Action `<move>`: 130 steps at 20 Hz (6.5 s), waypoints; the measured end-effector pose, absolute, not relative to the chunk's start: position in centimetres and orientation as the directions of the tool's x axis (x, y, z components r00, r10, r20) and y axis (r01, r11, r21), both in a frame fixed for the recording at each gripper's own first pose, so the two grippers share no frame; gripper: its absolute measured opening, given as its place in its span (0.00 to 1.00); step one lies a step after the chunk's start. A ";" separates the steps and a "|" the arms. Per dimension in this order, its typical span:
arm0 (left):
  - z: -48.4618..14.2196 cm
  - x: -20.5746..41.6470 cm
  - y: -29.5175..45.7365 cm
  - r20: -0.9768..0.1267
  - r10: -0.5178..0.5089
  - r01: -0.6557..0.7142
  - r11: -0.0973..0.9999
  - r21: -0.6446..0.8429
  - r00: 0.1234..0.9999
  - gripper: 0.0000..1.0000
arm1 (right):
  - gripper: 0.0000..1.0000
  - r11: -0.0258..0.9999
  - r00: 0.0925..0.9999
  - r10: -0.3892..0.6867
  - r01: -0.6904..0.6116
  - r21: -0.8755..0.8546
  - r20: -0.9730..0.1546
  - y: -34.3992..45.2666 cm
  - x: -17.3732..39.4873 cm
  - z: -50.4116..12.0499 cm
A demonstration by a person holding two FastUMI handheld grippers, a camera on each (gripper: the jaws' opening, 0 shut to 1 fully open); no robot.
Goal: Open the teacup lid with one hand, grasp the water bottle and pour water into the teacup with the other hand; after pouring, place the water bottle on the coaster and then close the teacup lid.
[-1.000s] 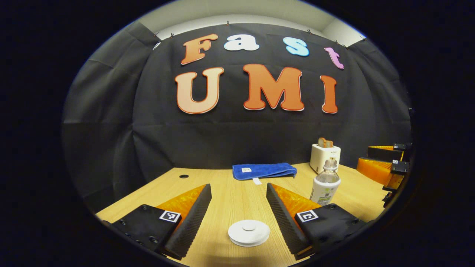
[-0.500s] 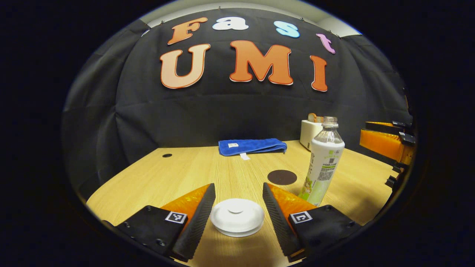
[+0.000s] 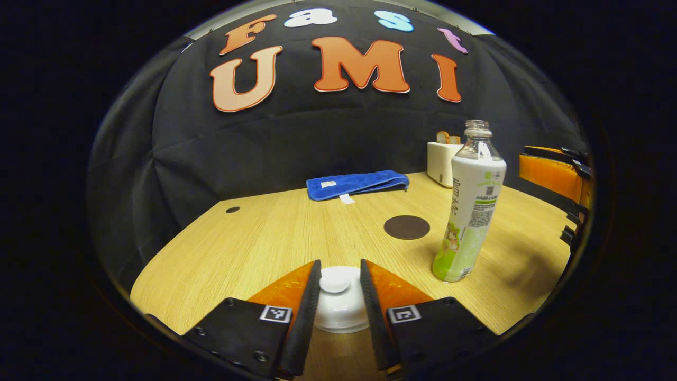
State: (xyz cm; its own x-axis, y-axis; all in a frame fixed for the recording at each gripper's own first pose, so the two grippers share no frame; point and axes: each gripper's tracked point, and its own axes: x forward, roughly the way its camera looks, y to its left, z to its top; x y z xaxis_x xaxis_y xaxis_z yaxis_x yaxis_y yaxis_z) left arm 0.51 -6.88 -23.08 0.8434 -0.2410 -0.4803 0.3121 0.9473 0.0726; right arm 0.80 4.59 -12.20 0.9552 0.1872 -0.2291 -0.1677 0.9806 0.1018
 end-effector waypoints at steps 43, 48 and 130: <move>-17.4 0.3 5.5 -0.320 -0.017 0.052 0.994 0.100 0.947 0.35 | 0.64 0.880 0.845 0.307 -0.428 -0.208 -0.439 12.7 3.4 -19.0; -17.5 0.1 6.9 -0.322 0.003 0.031 0.995 0.099 0.947 0.35 | 0.64 0.814 0.881 0.252 -0.417 -0.404 -0.401 12.0 4.6 -18.3; -17.0 -2.8 11.9 -0.343 0.058 -0.031 0.996 0.084 0.938 0.35 | 0.63 -0.285 0.833 0.531 0.349 -0.893 0.156 19.1 10.9 -2.5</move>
State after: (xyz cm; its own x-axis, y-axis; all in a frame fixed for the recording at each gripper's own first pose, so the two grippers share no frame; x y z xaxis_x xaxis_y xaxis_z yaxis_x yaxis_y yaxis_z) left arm -2.83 11.87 -17.04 0.9376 0.0578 -0.3430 -0.0307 0.9960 0.0841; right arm 10.91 19.11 -2.52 0.8328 0.5311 0.1559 0.3488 -0.2848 -0.8929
